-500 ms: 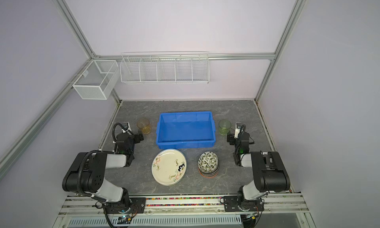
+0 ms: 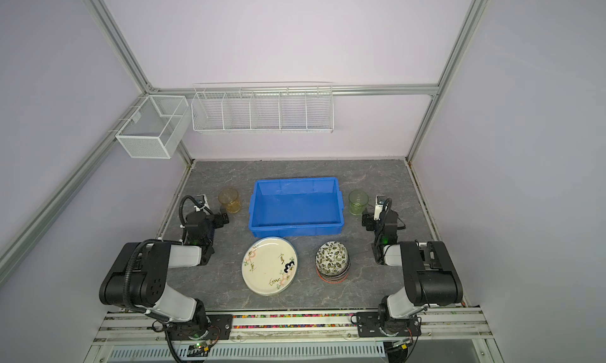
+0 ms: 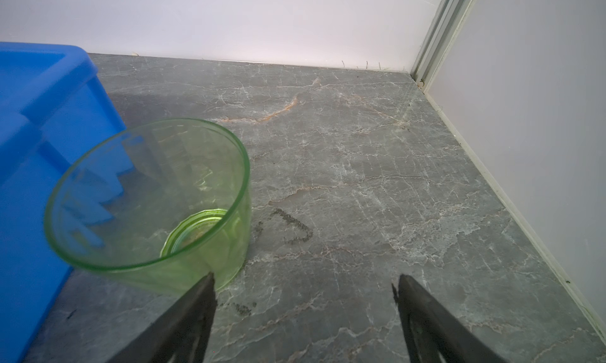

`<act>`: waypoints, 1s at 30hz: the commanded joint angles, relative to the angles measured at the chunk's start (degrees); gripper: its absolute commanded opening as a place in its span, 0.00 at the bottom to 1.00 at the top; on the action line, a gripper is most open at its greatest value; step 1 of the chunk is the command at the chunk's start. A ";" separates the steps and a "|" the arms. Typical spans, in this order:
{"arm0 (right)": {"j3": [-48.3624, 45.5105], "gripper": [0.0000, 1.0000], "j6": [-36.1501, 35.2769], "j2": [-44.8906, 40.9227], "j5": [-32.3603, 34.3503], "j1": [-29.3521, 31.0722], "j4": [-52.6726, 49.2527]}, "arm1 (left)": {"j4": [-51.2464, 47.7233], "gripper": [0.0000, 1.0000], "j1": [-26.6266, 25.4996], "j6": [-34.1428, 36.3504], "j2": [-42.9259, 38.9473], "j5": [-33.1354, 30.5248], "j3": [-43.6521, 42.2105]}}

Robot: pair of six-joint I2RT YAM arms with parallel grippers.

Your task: Place the mixed dishes into the plastic bin

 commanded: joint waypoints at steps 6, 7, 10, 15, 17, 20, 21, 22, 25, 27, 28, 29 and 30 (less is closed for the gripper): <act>0.69 0.88 0.23 -0.01 -0.77 -0.16 0.34 | 0.69 0.99 0.23 0.01 -0.30 0.44 0.76; 0.69 0.88 0.31 -0.04 -0.74 -0.19 0.34 | 0.69 0.99 0.23 0.00 -0.31 0.43 0.75; 0.69 0.88 0.31 0.00 -0.71 -0.22 0.34 | 0.69 0.99 0.23 0.01 -0.37 0.43 0.75; 0.73 0.88 0.48 0.00 -0.96 -0.35 0.34 | 0.70 0.99 1.15 -0.66 -0.45 1.82 0.59; 0.65 0.88 0.50 -0.01 -1.16 -0.49 0.34 | 0.78 0.99 1.20 -0.65 -0.48 1.83 0.59; 0.65 0.88 0.57 -0.07 -1.15 -0.53 0.34 | 0.74 0.99 1.20 -0.49 -0.48 2.19 0.61; 0.67 0.88 0.54 -0.05 -1.15 -0.50 0.34 | 0.70 0.99 1.20 -0.48 -0.47 2.18 0.63; 0.51 0.88 0.55 -0.16 -1.19 -0.58 0.43 | 0.78 0.99 1.20 -0.42 -0.43 2.23 0.60; 0.51 0.88 0.50 -0.14 -1.15 -0.56 0.52 | 0.79 0.99 1.20 -0.37 -0.48 2.52 0.50; 0.46 0.88 0.52 -0.24 -1.16 -0.53 0.59 | 0.00 0.99 1.20 0.04 -1.44 3.17 0.65; 0.39 0.88 0.73 -0.27 -0.88 -0.55 0.82 | -1.00 0.99 1.20 0.17 -2.43 3.30 0.82; 0.38 0.88 1.15 -0.66 -0.17 -0.60 0.66 | -2.28 0.99 1.20 0.10 -3.46 3.26 1.11; 0.52 0.88 1.53 -2.17 0.77 -0.65 -0.48 | -4.84 0.99 1.20 -0.03 -4.90 2.90 1.80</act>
